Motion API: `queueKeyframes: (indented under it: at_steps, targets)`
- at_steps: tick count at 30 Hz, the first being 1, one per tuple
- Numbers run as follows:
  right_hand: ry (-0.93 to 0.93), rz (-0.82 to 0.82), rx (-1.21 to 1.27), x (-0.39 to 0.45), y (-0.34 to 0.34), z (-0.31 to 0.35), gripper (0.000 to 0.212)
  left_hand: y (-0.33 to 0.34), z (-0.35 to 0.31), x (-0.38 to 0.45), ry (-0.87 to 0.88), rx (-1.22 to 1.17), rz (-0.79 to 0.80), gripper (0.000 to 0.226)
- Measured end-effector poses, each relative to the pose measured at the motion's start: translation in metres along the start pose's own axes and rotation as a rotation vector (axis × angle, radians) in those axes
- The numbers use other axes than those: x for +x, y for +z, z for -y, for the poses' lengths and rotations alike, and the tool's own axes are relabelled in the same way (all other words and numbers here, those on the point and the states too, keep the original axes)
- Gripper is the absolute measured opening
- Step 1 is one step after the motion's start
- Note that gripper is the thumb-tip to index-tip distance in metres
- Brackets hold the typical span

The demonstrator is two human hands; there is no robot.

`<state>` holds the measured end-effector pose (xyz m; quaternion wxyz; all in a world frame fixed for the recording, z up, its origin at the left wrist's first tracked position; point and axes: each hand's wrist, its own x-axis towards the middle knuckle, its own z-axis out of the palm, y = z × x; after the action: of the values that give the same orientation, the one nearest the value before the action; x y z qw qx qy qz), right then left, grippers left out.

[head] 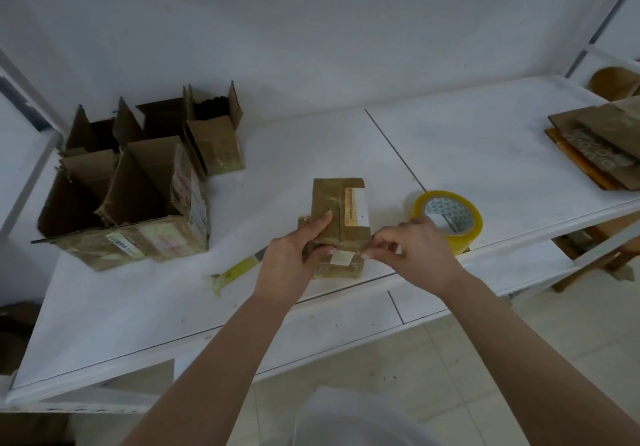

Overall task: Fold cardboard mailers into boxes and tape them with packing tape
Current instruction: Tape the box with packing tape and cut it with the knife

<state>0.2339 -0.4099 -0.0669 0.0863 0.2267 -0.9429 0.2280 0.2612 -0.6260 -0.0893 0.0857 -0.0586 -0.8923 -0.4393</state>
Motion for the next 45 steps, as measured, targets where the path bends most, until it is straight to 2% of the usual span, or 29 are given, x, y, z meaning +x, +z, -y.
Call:
queueKeyframes:
  at_steps: [4,7,10,14,21,23,25,29,32,35,37,39,42,45]
  targets:
    - [-0.064,-0.075,-0.121,0.007,0.007,0.010,0.031,-0.010,-0.001,0.009,0.018,0.086,0.087,0.056]
    - [-0.067,-0.057,-0.129,0.009,0.006,0.008,0.036,-0.017,-0.003,0.017,0.003,0.163,0.155,0.057]
    - [-0.091,-0.092,-0.166,0.012,0.008,0.008,0.045,-0.015,-0.004,0.017,0.005,0.168,0.147,0.057]
    - [-0.120,-0.174,-0.197,0.004,0.014,0.012,0.045,-0.014,-0.006,0.014,0.012,0.142,0.128,0.058]
    - [-0.053,-0.187,-0.206,0.004,0.015,0.012,0.045,-0.016,-0.005,0.016,-0.009,0.170,0.186,0.061]
    - [0.056,-0.210,-0.145,0.005,0.013,0.011,0.057,-0.018,-0.004,0.016,-0.001,0.171,0.211,0.063]
    - [0.024,-0.263,-0.087,0.008,0.009,0.011,0.064,-0.020,-0.002,0.016,0.010,0.171,0.230,0.062]
    - [-0.179,-0.258,-0.050,0.006,0.014,0.017,0.032,-0.013,-0.001,0.010,0.073,0.210,0.150,0.054]
    - [-0.157,-0.231,-0.004,0.005,0.017,0.019,0.031,-0.007,-0.004,0.007,0.089,0.253,0.107,0.050]
    - [-0.141,-0.200,0.097,0.007,0.005,0.016,0.026,-0.017,-0.011,0.010,0.068,0.261,0.174,0.052]
    - [-0.101,-0.198,0.115,0.009,-0.003,0.010,0.029,-0.022,-0.021,0.013,0.038,0.299,0.172,0.061]
    - [-0.004,-0.236,0.134,0.010,-0.005,0.001,0.026,-0.019,-0.038,0.018,-0.013,0.390,0.098,0.076]
    - [0.146,-0.211,0.188,0.011,-0.002,-0.008,0.030,0.007,-0.063,0.030,0.030,0.576,-0.006,0.079]
    - [0.222,-0.153,0.256,0.007,0.007,-0.015,0.033,0.036,-0.067,0.038,-0.062,0.700,0.120,0.094]
